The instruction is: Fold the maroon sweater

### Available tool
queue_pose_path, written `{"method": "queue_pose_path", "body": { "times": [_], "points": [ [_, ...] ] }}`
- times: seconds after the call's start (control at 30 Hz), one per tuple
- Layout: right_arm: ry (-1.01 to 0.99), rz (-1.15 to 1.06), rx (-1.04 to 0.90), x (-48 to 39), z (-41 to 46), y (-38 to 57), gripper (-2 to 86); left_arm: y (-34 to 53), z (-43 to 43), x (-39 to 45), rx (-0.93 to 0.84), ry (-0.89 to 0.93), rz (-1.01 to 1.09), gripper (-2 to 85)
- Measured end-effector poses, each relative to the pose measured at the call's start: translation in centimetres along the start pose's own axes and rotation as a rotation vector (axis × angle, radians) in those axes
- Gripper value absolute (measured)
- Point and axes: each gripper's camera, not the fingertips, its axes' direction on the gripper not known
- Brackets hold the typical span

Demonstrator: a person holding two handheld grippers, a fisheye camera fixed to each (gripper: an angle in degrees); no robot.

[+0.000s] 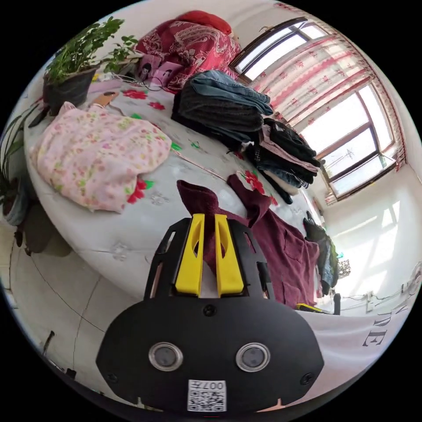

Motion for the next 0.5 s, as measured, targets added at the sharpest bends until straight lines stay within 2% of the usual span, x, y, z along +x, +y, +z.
{"method": "queue_pose_path", "body": {
  "times": [0.17,0.27,0.43,0.5],
  "points": [
    [-0.023,0.007,-0.021,2.2,0.5,-0.3,6.1,1.8,0.1,-5.6,0.013,-0.115,-0.173,8.3],
    [-0.047,0.024,-0.016,3.4,0.7,-0.2,5.8,2.5,2.1,-7.6,-0.011,-0.123,-0.235,9.6],
    [-0.048,0.021,-0.032,4.6,1.0,-0.4,5.9,0.8,6.3,-8.2,-0.023,-0.123,-0.215,11.2],
    [-0.042,0.016,-0.041,4.9,1.1,-0.5,6.0,-0.2,8.2,-7.7,-0.022,-0.217,-0.167,10.8]
  ]
}}
